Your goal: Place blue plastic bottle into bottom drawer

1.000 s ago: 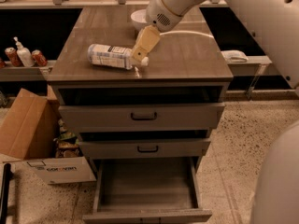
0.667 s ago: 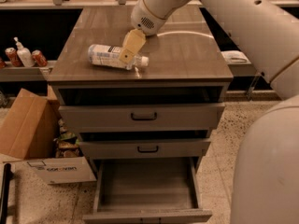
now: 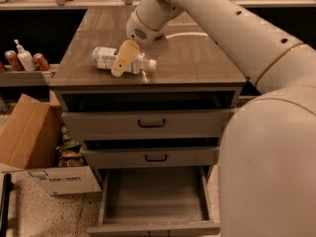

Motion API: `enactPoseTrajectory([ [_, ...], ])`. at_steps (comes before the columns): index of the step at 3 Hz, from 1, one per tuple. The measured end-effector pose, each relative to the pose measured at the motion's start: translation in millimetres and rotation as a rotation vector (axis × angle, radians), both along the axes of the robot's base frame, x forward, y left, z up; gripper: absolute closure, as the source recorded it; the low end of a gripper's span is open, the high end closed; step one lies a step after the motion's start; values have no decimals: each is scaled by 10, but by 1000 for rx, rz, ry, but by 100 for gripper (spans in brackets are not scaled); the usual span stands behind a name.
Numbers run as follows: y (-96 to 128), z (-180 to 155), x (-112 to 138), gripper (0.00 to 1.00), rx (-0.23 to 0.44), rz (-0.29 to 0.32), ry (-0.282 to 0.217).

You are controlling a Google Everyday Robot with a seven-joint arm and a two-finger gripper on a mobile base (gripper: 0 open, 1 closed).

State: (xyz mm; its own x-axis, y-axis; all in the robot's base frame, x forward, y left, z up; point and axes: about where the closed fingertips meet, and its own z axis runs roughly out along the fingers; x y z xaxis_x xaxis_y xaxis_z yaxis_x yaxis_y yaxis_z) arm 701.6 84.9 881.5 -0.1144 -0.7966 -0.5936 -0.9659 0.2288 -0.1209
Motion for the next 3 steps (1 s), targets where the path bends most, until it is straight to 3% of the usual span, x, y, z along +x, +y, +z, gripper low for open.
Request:
enactPoseTrajectory([
  [1,96,-168,115,0,14,-13,18],
  [3,159,-315,192,50,45,-21,22],
])
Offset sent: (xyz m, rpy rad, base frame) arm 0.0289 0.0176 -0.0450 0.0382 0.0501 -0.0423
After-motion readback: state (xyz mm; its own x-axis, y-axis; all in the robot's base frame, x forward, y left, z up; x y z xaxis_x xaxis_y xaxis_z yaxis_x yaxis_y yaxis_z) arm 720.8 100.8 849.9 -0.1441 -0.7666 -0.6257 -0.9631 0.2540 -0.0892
